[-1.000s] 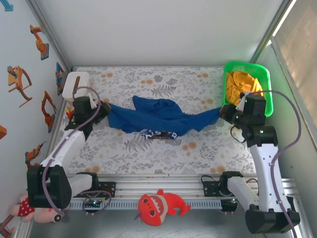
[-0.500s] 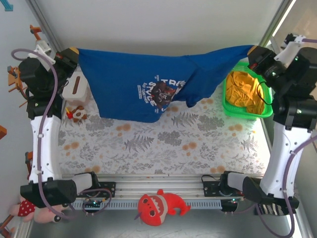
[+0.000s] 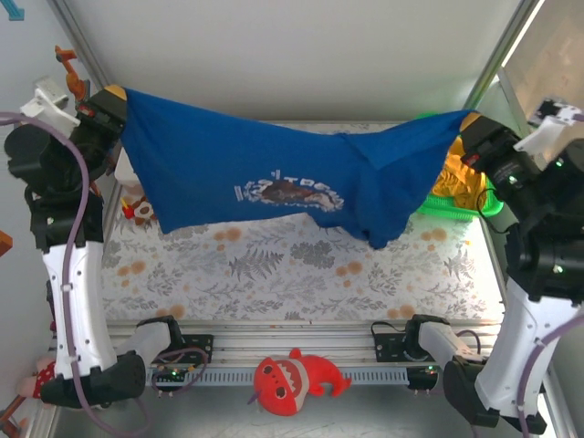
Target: Fold the inside-out t-shirt
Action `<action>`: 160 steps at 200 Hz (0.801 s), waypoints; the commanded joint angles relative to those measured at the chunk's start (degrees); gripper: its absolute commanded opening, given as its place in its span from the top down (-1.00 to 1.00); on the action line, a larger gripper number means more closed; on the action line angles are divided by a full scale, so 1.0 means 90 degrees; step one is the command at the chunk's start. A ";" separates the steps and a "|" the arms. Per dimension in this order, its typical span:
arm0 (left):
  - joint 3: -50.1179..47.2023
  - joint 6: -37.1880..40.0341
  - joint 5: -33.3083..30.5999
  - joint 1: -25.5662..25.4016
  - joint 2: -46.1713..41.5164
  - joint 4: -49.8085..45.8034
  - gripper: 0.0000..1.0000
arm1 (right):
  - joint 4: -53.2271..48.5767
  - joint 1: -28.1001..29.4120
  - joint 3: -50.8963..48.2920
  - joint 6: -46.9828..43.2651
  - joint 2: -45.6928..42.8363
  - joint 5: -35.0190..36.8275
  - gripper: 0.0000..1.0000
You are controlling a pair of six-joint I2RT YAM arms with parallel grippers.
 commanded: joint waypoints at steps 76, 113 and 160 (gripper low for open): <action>0.1591 -0.0452 0.0791 0.0009 0.4492 0.0766 1.00 | 0.2329 -0.0076 0.0764 0.1154 0.3699 -0.0924 1.00; 0.4563 -0.0828 0.0711 -0.0012 0.5317 0.0179 1.00 | 0.1201 -0.0196 0.6038 0.1834 0.5855 -0.1152 1.00; 0.5196 -0.0615 0.0747 0.0069 0.5000 -0.0576 1.00 | 0.3574 -0.0494 0.2566 0.2876 0.3985 -0.1356 1.00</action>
